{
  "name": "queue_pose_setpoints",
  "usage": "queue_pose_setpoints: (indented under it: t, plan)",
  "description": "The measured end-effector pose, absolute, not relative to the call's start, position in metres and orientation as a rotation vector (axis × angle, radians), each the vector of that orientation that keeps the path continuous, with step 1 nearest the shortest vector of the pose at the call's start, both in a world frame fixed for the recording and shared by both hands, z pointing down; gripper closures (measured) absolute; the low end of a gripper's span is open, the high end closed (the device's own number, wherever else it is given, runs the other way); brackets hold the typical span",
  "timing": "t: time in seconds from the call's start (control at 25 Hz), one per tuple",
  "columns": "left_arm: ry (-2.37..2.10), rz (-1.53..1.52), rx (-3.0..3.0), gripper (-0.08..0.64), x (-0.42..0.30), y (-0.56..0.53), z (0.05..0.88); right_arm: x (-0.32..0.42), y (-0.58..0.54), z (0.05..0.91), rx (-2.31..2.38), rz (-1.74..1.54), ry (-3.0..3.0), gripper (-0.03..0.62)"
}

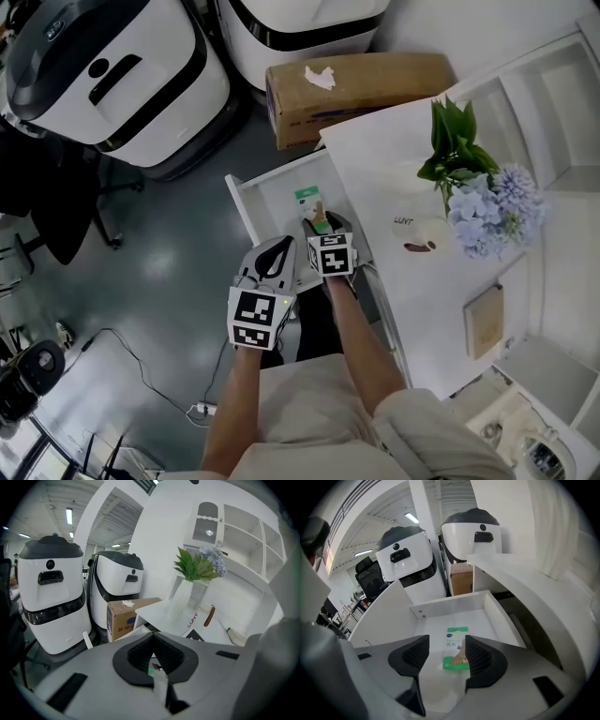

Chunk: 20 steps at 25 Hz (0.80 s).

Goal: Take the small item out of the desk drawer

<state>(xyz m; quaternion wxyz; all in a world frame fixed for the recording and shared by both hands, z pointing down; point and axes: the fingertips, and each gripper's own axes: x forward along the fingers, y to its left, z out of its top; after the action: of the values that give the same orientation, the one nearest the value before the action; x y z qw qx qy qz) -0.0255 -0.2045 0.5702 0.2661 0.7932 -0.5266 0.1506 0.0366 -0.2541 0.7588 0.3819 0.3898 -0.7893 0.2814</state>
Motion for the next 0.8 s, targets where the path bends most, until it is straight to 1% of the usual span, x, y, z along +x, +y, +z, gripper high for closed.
queue_pose_setpoints:
  t: [0.04, 0.16, 0.36, 0.56, 0.8]
  plan:
    - [-1.425, 0.407, 2.137, 0.543, -0.026, -0.204, 0.572, 0.037, -0.255, 0.764, 0.994, 0.712, -2.006, 0.323]
    - [-1.436, 0.414, 2.119, 0.543, -0.029, -0.203, 0.577, 0.035, -0.259, 0.78, 0.978, 0.695, -1.991, 0.294]
    - [-1.45, 0.394, 2.085, 0.543, -0.033, -0.2, 0.581, 0.037, -0.263, 0.805, 0.96, 0.694, -1.953, 0.27]
    - [-1.456, 0.392, 2.082, 0.543, -0.038, -0.2, 0.585, 0.033, -0.269, 0.828, 0.947, 0.714, -1.919, 0.227]
    - [-1.438, 0.419, 2.08, 0.543, -0.042, -0.199, 0.593, 0.032, -0.276, 0.855, 0.921, 0.736, -1.876, 0.206]
